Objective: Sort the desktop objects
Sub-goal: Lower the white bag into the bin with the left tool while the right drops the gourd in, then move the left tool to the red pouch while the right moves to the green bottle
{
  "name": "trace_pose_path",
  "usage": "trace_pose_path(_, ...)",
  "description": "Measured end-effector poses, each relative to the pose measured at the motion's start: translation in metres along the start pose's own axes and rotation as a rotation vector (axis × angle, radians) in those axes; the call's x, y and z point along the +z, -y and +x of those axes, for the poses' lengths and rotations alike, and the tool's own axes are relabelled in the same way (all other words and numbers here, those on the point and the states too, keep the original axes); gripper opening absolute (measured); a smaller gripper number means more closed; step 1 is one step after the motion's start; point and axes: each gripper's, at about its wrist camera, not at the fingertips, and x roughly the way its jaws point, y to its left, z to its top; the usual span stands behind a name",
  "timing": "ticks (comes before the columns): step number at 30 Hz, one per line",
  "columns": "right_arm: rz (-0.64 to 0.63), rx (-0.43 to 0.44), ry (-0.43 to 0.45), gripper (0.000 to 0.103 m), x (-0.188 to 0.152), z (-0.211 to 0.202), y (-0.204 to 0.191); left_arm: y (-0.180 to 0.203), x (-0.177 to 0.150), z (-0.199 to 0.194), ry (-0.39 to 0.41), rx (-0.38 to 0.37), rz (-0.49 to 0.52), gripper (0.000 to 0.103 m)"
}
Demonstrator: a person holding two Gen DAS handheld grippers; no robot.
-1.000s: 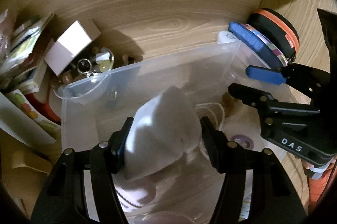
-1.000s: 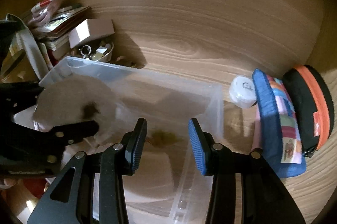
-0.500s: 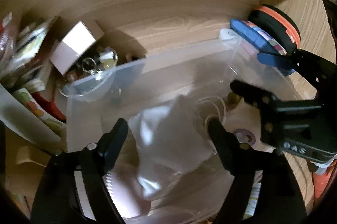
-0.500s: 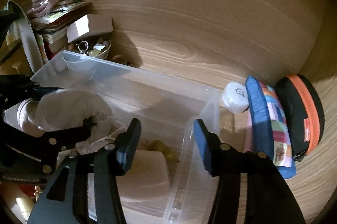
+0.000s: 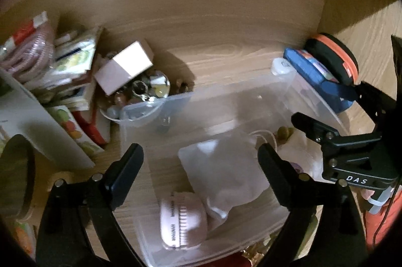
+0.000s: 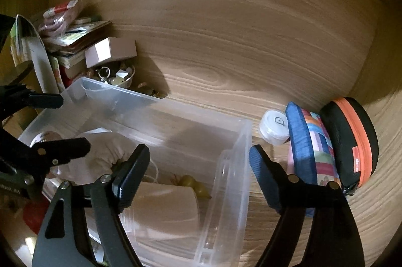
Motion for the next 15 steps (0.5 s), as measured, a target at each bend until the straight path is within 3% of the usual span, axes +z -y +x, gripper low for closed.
trace_pose_path(8, 0.023, 0.036, 0.043, 0.08, 0.008, -0.027, 0.006, -0.004, 0.001, -0.041, 0.06, 0.042, 0.005, 0.095)
trace_pose_path(15, 0.043, 0.052, 0.091, 0.086, 0.004, -0.07, 0.008, -0.004, -0.019, -0.079, 0.105, 0.074, 0.027, 0.099)
